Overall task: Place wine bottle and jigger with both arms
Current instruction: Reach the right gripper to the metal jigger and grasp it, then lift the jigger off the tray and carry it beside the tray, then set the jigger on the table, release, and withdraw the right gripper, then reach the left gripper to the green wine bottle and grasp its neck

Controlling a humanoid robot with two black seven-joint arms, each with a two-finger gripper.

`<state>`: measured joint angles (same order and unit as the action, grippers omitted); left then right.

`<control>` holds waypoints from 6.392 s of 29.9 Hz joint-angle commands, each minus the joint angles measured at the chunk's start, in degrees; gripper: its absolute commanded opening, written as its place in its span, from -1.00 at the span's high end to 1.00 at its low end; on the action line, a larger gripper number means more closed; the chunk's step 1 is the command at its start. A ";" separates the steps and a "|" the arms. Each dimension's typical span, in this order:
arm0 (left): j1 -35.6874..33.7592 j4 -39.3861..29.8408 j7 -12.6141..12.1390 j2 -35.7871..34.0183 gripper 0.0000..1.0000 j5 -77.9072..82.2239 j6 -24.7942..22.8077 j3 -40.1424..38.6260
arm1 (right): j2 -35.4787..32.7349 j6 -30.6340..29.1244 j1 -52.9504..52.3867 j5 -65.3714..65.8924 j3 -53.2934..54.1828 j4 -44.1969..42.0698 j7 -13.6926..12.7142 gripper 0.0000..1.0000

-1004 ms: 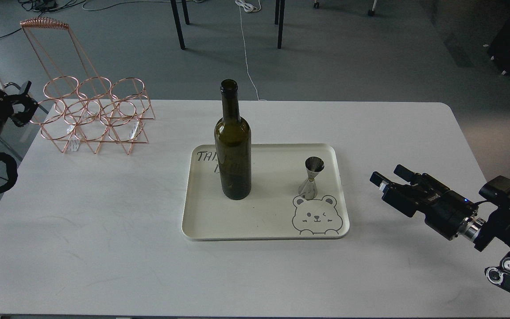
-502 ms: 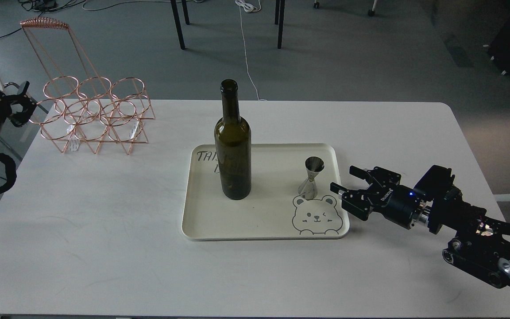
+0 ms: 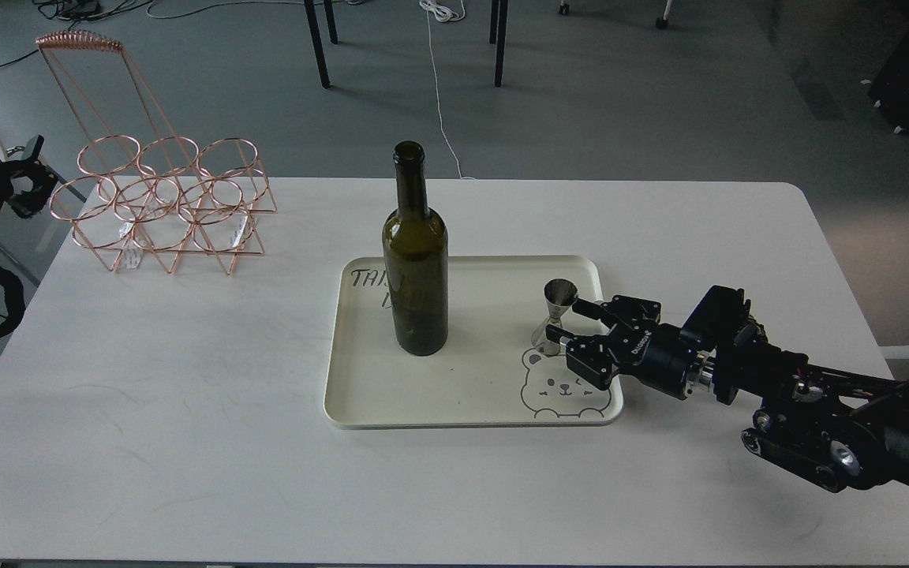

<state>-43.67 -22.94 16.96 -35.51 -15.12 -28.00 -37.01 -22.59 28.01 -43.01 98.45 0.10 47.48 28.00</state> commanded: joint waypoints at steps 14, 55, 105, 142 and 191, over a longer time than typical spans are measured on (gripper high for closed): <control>-1.24 -0.09 -0.09 -0.09 -0.97 0.35 0.00 0.27 | 4.75 -0.01 -0.67 -0.01 0.16 -5.11 0.00 0.21; -0.80 -0.09 -0.26 -2.82 -0.97 0.44 0.00 0.97 | -12.03 -0.01 6.79 -8.69 13.61 -3.27 0.00 0.95; -0.80 -0.18 -0.44 -2.73 -0.97 0.44 0.00 0.97 | -14.76 -0.01 13.21 -16.80 12.02 -4.24 0.00 -0.20; -0.98 -4.39 -0.88 -5.71 -0.97 0.53 0.00 0.97 | -39.55 -0.01 4.35 -30.67 13.96 8.60 0.00 -0.69; -3.44 -68.73 -0.26 -18.91 -0.95 104.21 12.00 3.25 | -12.65 -56.01 -6.91 -107.06 25.91 -27.09 0.00 -0.98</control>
<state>-47.12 -91.09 16.79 -56.83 81.59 -16.67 -33.85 -35.24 -27.91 -50.16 -8.63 25.63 20.57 27.99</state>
